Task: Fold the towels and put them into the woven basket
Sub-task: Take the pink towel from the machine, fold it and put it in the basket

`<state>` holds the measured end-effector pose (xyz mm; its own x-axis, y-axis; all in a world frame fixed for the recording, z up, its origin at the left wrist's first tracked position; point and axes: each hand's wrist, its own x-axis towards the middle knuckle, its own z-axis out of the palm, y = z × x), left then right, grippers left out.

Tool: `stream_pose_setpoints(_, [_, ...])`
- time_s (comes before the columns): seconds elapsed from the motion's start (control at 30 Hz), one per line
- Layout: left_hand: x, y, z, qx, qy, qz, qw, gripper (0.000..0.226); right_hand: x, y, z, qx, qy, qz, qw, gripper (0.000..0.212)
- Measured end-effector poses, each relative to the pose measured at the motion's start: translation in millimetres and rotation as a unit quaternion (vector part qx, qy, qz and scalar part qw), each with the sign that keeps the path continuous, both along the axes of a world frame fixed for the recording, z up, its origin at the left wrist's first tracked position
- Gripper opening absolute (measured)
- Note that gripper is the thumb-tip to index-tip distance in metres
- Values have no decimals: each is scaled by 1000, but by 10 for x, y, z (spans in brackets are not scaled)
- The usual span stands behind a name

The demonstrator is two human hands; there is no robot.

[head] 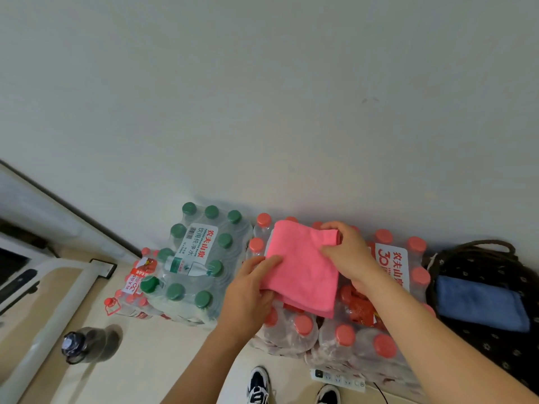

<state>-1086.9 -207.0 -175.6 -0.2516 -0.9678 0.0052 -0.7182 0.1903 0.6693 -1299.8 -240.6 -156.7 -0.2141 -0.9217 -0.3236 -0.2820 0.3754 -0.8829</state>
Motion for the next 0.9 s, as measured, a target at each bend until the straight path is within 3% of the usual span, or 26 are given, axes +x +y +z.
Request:
stream_pose_setpoints(0.3, [189, -664, -16, -43, 55, 141, 988, 51, 266, -109, -17, 4, 10, 9, 1000, 36])
stream_pose_setpoints(0.5, [264, -876, -5, 25, 86, 217, 972, 53, 295, -188, -9, -5, 50, 23, 999, 35])
stream_pose_setpoints(0.57, [214, -694, 41, 24, 89, 222, 971, 49, 295, -199, -11, -13, 63, 31, 997, 39])
stream_pose_setpoints(0.7, [66, -241, 125, 105, 138, 194, 966, 33, 273, -199, 7, 2, 38, 49, 998, 46])
stream_pose_setpoints(0.9, [34, -211, 119, 133, 192, 188, 954, 31, 236, -192, 41, 2, 11, 69, 998, 49])
